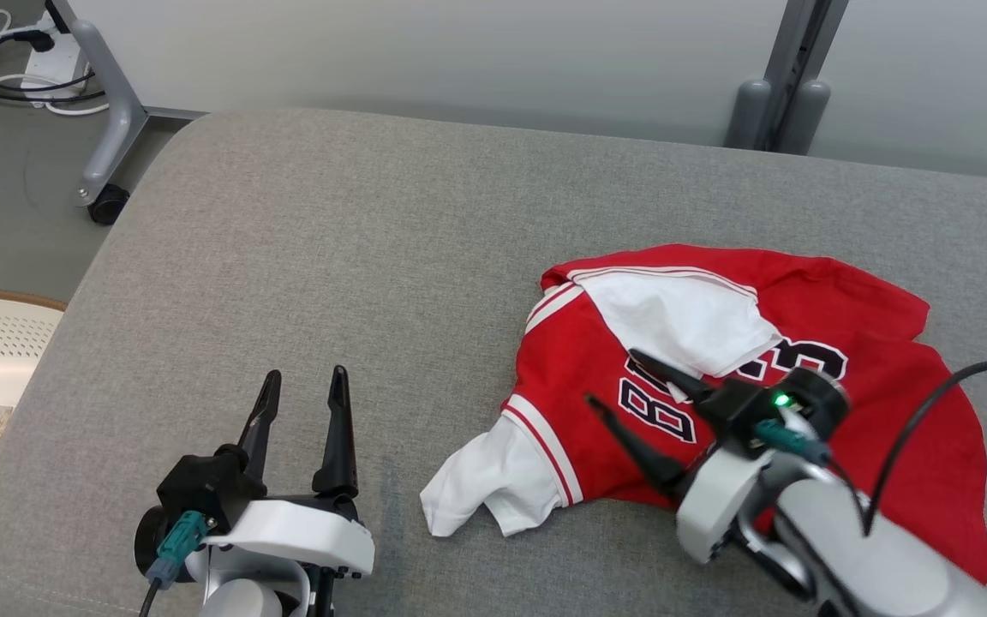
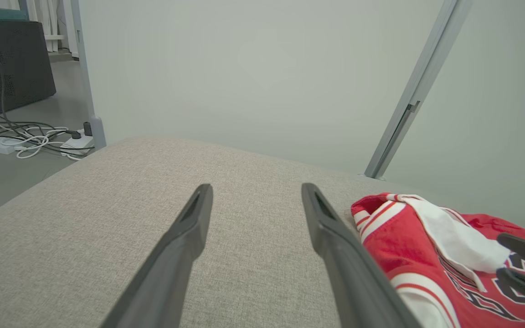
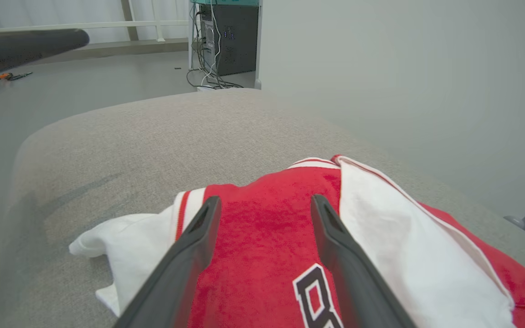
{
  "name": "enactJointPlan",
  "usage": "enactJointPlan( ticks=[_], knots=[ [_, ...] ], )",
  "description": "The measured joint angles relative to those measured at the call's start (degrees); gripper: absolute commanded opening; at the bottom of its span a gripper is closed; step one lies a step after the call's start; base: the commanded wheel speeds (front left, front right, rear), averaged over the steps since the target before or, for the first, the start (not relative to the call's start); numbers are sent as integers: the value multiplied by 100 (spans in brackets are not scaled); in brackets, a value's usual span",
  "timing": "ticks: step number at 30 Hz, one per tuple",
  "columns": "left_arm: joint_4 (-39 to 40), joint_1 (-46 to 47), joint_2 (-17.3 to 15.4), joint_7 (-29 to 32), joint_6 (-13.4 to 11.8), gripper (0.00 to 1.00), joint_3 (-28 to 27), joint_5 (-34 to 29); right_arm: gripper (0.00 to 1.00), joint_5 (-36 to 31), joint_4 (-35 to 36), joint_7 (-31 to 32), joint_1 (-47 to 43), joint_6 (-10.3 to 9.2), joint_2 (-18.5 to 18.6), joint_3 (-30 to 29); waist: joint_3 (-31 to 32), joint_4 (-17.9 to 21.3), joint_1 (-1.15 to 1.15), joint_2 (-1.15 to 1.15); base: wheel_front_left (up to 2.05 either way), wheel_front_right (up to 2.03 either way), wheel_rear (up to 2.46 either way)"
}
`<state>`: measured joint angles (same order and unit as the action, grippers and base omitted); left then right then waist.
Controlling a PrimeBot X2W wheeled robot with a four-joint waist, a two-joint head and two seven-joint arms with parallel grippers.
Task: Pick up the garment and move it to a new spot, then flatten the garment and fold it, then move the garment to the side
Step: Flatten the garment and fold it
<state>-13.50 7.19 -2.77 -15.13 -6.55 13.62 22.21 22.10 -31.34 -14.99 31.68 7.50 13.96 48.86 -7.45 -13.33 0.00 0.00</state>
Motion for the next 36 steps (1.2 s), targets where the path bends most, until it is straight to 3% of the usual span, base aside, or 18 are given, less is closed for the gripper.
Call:
enactJointPlan(
  ticks=[6,12,19,26,35,36],
  knots=[
    [26,-25,0,0,-8,100,14,0,100,-4,71,69,-83,0,631,-1196,1,35,0,0,0,0,0],
    [34,-24,-1,0,-8,100,32,15,100,-169,-276,669,-201,0,1109,-1960,-50,-12,0,0,0,0,0],
    [42,-21,-1,0,-12,100,16,51,100,-52,-349,1410,-521,0,1327,-2628,-100,-77,0,0,0,0,0],
    [41,-20,0,0,-11,100,-4,49,100,116,-430,1862,-736,0,1213,-2938,-139,-39,0,0,0,0,0],
    [-10,30,0,0,3,100,32,42,100,266,-1048,2279,-500,0,966,-2552,-174,-17,0,0,0,0,0],
    [-15,31,0,0,12,100,37,29,71,289,-1094,2277,-467,0,962,-2515,-172,-22,0,0,0,0,0]
  ],
)
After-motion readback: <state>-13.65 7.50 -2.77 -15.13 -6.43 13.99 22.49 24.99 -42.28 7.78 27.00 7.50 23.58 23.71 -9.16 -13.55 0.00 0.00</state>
